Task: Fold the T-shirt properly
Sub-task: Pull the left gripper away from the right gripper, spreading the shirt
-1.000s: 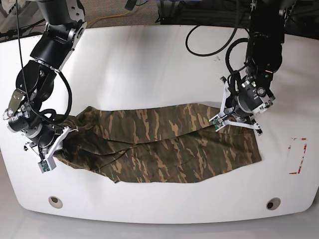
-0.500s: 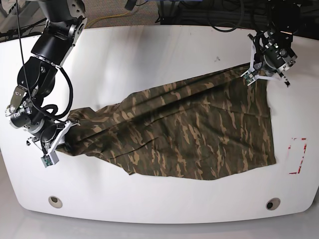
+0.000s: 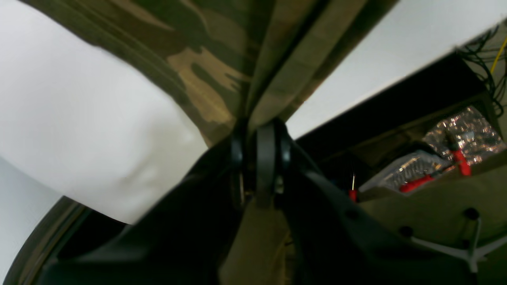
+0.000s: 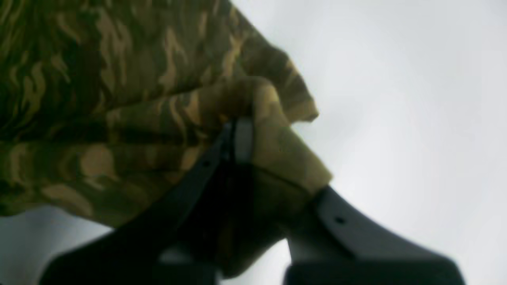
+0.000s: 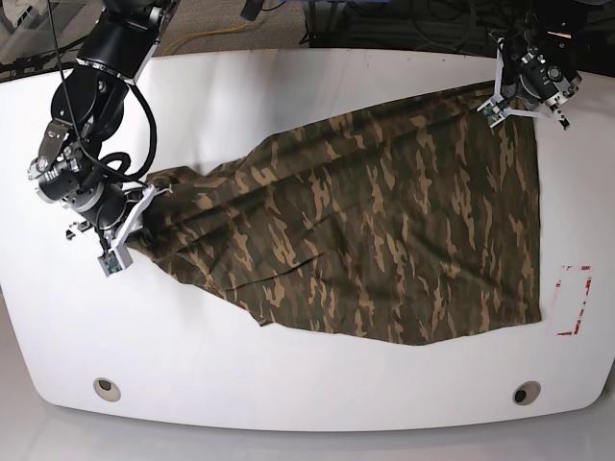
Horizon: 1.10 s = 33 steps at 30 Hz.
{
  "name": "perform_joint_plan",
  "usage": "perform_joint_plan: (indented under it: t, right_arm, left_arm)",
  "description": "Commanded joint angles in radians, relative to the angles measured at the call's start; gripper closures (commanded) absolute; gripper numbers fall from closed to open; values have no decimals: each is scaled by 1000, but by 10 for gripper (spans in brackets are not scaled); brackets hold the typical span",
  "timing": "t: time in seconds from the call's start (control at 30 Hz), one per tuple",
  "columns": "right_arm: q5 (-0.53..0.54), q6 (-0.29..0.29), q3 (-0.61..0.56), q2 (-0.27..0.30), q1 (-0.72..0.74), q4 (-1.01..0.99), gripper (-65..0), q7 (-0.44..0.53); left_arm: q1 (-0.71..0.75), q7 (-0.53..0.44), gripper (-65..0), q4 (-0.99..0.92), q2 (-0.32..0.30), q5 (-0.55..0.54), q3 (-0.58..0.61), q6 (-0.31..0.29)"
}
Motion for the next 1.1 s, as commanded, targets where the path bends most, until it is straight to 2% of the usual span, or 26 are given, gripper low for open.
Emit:
perform_joint_plan:
  t: [0.0,0.13,0.3,0.37,0.57,0.7,0.87,1.07]
  right_arm:
    - [6,-2,41,1,-2,36,0,26]
    - [6,-2,63,-1,-40,41,0,26]
    - [6,-2,64,-2,-65,41,0,26]
    - [6,-2,64,-2,-71,41,0,26]
    - [6,-2,64,-4,-73,39,0,26]
    - [6,-2,64,-21,-73,39,0,26]
    - [6,-2,64,-29,-71,39,0,26]
    - [6,-2,64,-30,-73,39,0,26]
  left_arm:
    - [16,27,-96,17,-17,-19,-13,-1]
    - [28,25,-250,17,-17,-143,-75,-1]
    - [9,25,-364,14,-20,-325,-176,-1]
    - [-15,27,-367,14,-23,-407,-202,-1]
    - [-69,27,-371,6,-20,-603,-420,-1]
    - [-70,27,-372,-20,-20,-708,-461,-1]
    - [-23,10,-372,-54,-15,-755,-466,-1]
    - [22,-61,-372,-235,8,-778,-470,-1]
